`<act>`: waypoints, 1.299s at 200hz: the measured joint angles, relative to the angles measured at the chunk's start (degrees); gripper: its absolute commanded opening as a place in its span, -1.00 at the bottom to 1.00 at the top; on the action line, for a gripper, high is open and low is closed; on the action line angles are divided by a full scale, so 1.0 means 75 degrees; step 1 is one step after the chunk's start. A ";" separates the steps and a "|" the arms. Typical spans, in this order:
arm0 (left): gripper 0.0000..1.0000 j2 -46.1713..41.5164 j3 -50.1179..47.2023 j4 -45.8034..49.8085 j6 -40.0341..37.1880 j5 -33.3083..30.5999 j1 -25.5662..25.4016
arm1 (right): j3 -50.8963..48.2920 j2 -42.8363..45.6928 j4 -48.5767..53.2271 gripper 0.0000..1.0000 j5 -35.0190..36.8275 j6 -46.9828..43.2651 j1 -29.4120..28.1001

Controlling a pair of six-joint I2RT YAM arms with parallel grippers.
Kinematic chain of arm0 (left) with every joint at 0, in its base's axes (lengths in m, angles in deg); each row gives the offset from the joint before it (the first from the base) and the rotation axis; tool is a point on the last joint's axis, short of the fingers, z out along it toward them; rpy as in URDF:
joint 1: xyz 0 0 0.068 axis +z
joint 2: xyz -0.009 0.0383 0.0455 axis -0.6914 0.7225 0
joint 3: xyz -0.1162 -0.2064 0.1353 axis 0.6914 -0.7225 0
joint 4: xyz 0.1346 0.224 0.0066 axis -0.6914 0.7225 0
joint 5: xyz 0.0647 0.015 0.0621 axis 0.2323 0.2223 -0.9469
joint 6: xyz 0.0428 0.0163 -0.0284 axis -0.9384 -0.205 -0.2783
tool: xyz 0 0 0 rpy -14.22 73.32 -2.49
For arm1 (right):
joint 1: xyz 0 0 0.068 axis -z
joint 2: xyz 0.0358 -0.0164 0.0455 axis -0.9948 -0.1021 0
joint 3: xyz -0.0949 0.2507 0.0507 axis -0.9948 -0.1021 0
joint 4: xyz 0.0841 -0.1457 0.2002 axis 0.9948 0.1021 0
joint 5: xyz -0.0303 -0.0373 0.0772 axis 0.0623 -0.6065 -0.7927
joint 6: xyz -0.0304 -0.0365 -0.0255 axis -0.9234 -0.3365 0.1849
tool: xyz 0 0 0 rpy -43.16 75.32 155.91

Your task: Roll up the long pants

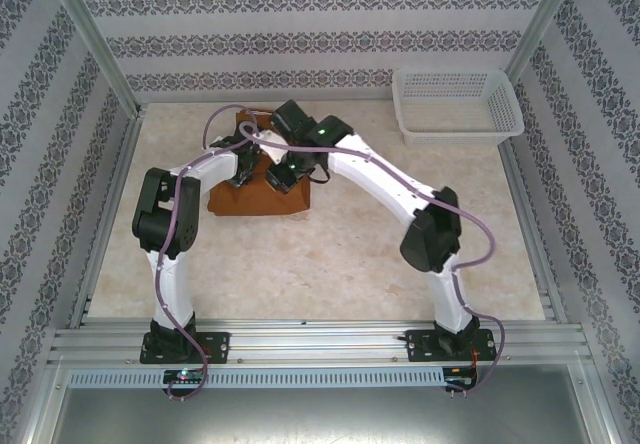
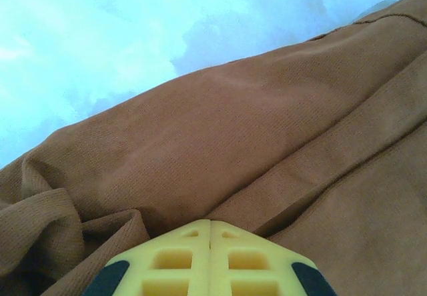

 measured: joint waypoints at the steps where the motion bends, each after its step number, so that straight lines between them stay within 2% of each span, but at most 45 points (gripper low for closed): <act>1: -0.99 0.0000 0.0000 0.0000 0.0000 -0.0003 0.0000 | -0.0012 -0.0067 -0.0020 -1.00 0.0000 0.0000 0.0009; 40: -0.99 0.0006 0.0000 -0.0006 -0.0003 -0.0058 0.0038 | -0.0119 -0.1644 -0.0367 -1.00 -0.0157 0.0070 0.0455; 97: -0.99 0.0009 -0.0125 -0.0303 -0.0029 -0.0420 0.0032 | 0.0029 -0.1874 -0.0764 -1.00 -0.0772 0.0242 0.1096; 102: -0.99 0.0009 -0.0149 -0.0335 -0.0029 -0.0455 0.0032 | -0.0023 -0.1871 -0.0831 -0.87 -0.0822 0.0262 0.1128; 119: -0.99 0.0012 -0.0175 -0.0385 -0.0029 -0.0545 0.0029 | -0.0350 -0.1714 -0.1052 0.01 -0.0927 0.0332 0.1119; 129: -0.92 0.0012 -0.0169 -0.0385 -0.0032 -0.0571 0.0029 | -0.0615 -0.1486 -0.1107 0.27 -0.0933 0.0318 0.1029; 138: -0.78 0.0012 -0.0137 -0.0370 -0.0090 -0.0597 0.0029 | -0.0889 -0.1172 -0.1099 0.38 -0.0772 0.0251 0.0866; 151: -0.46 0.0012 -0.0044 -0.0303 -0.0256 -0.0670 0.0038 | -0.1294 -0.0609 -0.1090 0.43 -0.0358 0.0052 0.0597; 159: -0.16 0.0012 0.0052 -0.0251 -0.0338 -0.0734 0.0044 | -0.1536 -0.0227 -0.1128 0.48 -0.0079 -0.0122 0.0405; 173: 0.60 0.0006 0.0332 -0.0093 -0.0446 -0.0799 0.0070 | -0.2066 0.0513 -0.1338 0.59 0.0571 -0.0536 -0.0035; 179: 0.83 -0.0003 0.0472 -0.0029 -0.0495 -0.0801 0.0093 | -0.2323 0.0836 -0.1463 0.61 0.0915 -0.0734 -0.0280; 185: 0.97 -0.0026 0.0618 0.0020 -0.0548 -0.0804 0.0131 | -0.2550 0.1096 -0.1597 0.62 0.1259 -0.0921 -0.0507; 218: 1.00 -0.0548 0.0933 0.0134 -0.0775 -0.0804 0.0408 | -0.3783 0.1513 -0.2844 0.76 0.3171 -0.2148 -0.1556; 243: 1.00 -0.1110 0.0851 0.0189 -0.0813 -0.0799 0.0554 | -0.4672 0.1026 -0.3850 0.77 0.4348 -0.3080 -0.1775; 260: 1.00 -0.1422 0.0670 0.0192 -0.0828 -0.0799 0.0595 | -0.4908 0.0603 -0.4351 0.77 0.4712 -0.3523 -0.1763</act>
